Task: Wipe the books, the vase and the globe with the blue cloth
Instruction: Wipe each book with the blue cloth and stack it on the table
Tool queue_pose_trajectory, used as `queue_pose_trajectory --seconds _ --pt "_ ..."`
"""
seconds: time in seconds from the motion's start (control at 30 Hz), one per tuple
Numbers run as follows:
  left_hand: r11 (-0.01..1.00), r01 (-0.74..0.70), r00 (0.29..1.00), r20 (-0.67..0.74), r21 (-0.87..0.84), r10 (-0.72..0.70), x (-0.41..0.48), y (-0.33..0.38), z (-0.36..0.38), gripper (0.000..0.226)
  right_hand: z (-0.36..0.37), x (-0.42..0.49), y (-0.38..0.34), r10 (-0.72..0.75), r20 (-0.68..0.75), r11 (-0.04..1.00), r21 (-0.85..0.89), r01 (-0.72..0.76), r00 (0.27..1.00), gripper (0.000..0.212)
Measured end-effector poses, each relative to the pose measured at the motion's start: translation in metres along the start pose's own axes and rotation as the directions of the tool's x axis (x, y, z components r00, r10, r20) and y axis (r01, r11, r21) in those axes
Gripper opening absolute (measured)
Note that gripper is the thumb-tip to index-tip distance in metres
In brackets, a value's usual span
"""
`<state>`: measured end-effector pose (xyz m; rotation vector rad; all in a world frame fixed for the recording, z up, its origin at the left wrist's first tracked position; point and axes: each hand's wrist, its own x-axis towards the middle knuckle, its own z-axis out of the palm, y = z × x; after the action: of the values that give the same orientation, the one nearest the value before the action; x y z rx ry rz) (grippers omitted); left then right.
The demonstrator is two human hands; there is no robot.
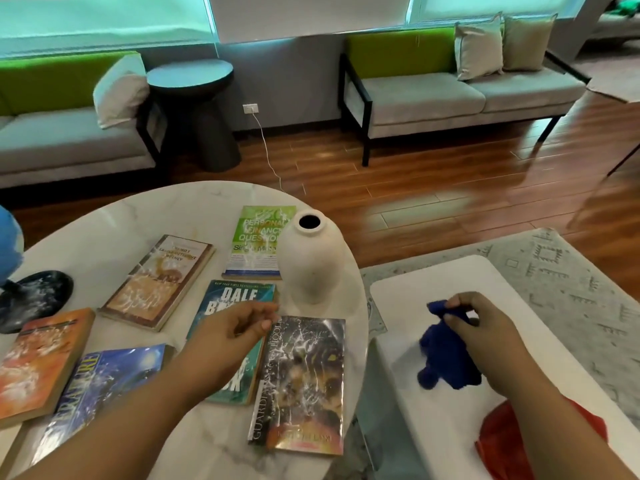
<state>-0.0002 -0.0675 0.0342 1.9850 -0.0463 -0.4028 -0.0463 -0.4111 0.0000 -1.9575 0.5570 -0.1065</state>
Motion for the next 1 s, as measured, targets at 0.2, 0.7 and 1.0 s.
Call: queue_pose_trajectory --seconds 0.2,0.7,1.0 --pt "0.997 0.074 0.954 0.288 0.03 -0.08 -0.017 0.039 0.022 0.033 0.01 -0.039 -0.107 -0.3 0.184 0.947 0.178 0.269 0.936 0.018" --pt "0.669 0.048 0.959 -0.153 -0.741 -0.238 -0.065 0.028 -0.016 0.033 0.14 -0.082 -0.134 -0.447 0.447 0.889 0.317 0.33 0.775 0.034" --pt "0.862 0.235 0.957 -0.047 -0.45 -0.286 -0.081 -0.001 -0.089 0.019 0.231 -0.111 -0.148 -0.349 0.632 0.936 0.199 0.29 0.692 0.057"
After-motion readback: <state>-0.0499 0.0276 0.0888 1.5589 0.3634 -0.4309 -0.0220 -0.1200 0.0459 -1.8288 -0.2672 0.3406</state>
